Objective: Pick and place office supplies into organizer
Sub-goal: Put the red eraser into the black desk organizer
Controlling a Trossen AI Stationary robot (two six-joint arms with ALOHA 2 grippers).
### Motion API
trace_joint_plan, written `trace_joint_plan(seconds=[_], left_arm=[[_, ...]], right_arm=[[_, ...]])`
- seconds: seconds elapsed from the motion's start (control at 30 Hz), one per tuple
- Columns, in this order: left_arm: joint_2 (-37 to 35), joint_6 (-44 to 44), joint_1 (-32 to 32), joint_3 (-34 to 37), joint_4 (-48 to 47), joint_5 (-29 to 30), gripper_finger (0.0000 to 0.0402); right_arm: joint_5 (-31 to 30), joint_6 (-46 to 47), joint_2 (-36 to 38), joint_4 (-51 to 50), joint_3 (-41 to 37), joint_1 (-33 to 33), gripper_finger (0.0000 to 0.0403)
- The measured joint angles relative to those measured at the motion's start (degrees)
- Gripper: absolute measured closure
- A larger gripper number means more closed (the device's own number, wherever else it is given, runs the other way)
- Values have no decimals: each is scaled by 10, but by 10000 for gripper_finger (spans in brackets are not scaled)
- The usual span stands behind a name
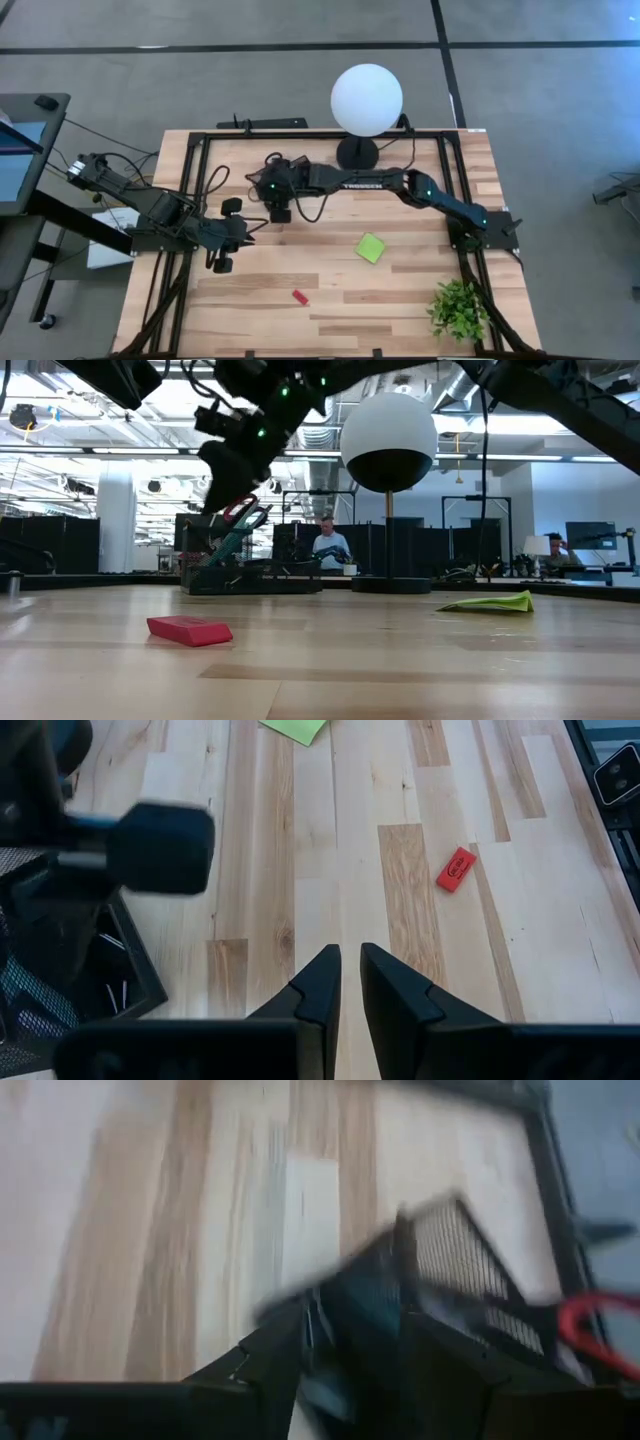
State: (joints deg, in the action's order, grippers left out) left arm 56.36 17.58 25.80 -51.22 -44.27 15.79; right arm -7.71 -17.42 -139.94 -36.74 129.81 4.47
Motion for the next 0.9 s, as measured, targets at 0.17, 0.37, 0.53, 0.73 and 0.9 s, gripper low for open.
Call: trace_joint_plan(seconds=[0.17,0.37,0.53,0.73,0.9], left_arm=[[0,0,0,0,0,0,363],[0,0,0,0,0,0,363],[0,0,0,0,0,0,363],[0,0,0,0,0,-2,363],[0,0,0,0,-1,-2,363]], right_arm=[[-43,27,0,-149,39,-27,237],[-16,120,0,-297,50,-62,240],[-12,150,0,-339,51,-103,244],[-13,190,0,-339,51,-146,250],[-12,257,1,-344,51,-169,255]])
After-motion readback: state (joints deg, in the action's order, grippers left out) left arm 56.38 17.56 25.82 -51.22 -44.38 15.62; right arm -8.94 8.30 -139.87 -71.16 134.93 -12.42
